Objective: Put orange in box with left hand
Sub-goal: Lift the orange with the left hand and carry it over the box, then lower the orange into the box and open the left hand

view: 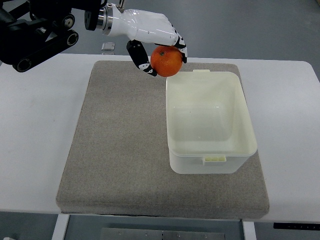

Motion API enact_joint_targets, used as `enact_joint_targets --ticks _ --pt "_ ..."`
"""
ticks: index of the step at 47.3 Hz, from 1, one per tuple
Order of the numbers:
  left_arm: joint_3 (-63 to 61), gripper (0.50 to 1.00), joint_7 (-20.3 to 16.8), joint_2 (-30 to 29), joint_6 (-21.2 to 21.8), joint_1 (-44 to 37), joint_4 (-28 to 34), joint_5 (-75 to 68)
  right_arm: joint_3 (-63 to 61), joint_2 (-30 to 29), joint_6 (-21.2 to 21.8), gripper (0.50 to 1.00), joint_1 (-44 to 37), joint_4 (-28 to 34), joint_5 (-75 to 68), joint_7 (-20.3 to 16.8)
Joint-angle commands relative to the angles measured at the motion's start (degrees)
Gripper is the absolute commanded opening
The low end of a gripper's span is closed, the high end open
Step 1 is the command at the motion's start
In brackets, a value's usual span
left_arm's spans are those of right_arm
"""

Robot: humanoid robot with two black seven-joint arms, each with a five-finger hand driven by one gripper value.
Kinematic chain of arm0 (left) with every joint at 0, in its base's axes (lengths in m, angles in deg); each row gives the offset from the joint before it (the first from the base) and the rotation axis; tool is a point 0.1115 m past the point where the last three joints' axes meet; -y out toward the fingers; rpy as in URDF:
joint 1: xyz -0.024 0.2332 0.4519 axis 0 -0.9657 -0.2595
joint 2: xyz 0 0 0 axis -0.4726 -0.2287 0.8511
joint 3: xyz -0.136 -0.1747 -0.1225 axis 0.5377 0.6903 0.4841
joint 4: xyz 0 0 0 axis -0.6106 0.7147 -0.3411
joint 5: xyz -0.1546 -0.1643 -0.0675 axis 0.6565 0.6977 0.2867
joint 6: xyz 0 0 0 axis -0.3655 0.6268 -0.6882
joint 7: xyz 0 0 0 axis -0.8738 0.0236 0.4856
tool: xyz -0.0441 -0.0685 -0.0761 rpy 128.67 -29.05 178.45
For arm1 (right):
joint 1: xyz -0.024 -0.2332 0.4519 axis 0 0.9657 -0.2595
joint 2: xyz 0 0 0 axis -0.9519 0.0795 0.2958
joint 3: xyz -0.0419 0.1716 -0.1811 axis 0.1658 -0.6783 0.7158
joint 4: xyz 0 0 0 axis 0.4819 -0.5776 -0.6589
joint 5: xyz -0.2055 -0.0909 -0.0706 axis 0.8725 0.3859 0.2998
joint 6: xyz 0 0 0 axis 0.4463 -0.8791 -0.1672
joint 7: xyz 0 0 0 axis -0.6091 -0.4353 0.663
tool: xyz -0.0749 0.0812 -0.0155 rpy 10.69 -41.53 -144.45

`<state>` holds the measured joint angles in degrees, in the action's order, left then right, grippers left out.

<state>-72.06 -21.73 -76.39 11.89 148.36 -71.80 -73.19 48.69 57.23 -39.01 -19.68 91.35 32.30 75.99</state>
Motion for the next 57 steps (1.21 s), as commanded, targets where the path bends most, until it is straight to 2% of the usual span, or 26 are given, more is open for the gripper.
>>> enact_joint_targets --ticks 1,13,41,57 --pt "0.1 0.500 0.0 1.1 0.0 -0.2 -1.2 0.0 0.0 0.0 0.0 0.926 0.0 0.0 0.0 0.0" --pt "0.0 0.500 0.0 2.7 0.0 -1.1 -4.7 -0.4 0.0 0.0 0.0 0.926 0.0 0.0 0.0 0.0" --pt "-0.7 0.500 0.0 6.3 -0.3 -6.7 -5.0 -1.7 0.0 0.0 0.0 0.926 0.0 0.0 0.0 0.0" --pt "0.2 0.500 0.0 6.3 0.2 -6.8 -4.8 -1.2 0.0 0.0 0.0 0.926 0.0 0.0 0.1 0.0"
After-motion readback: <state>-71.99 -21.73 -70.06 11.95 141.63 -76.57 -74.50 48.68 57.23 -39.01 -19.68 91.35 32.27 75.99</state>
